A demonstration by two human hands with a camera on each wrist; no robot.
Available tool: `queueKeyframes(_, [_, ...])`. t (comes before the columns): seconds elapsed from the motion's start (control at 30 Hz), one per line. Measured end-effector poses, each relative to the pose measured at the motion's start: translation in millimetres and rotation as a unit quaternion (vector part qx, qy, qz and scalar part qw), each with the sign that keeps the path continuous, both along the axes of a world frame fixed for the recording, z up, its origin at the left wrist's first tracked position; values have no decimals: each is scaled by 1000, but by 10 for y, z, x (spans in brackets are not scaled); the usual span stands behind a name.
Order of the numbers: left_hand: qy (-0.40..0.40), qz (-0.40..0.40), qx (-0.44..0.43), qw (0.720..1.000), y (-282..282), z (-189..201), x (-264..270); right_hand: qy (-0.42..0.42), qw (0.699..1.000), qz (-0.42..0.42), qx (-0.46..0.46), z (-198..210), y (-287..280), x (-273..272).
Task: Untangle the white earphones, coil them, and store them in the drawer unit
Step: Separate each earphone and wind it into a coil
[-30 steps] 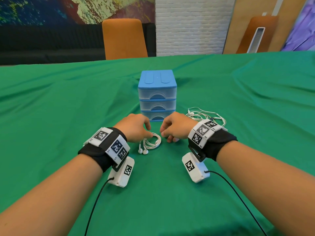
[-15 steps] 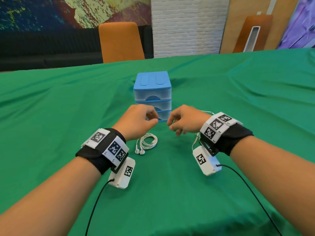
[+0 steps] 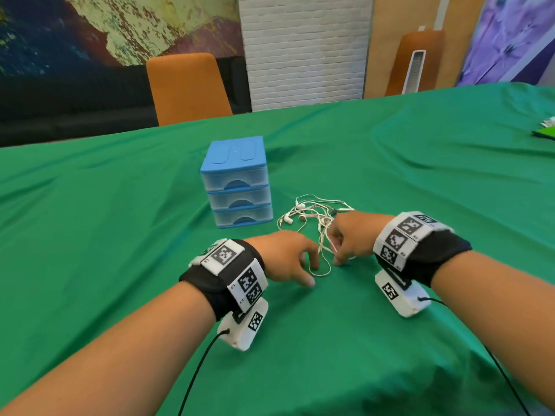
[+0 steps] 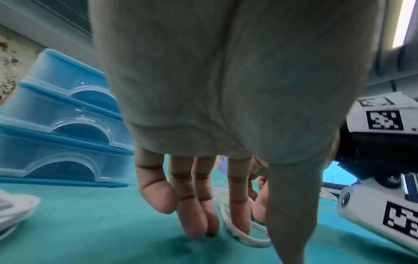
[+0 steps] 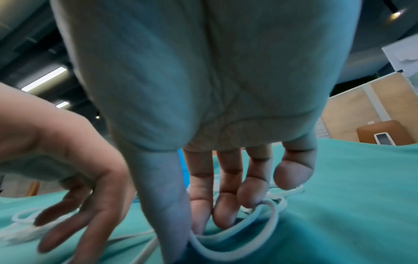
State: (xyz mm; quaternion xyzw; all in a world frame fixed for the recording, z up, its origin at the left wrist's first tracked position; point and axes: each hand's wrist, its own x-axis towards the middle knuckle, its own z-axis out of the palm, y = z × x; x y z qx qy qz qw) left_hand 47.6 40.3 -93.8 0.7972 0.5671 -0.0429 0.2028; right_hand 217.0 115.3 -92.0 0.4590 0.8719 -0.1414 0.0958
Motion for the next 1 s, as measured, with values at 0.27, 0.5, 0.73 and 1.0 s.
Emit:
queueKeyframes(0.27, [13, -12, 26, 1000, -6, -14, -33, 187, 980, -60, 44, 404, 84, 155])
queueKeyframes(0.5, [-115, 41, 165, 979, -108, 340, -238, 388, 900, -164, 111, 736, 281, 461])
queueKeyframes(0.73, [-372, 201, 250, 871, -81, 604, -258, 476, 822, -251, 186, 873, 428, 738])
queueKeyframes(1.0, [-486, 173, 206, 832, -205, 1003, -14, 334, 873, -280, 220, 659, 390, 817])
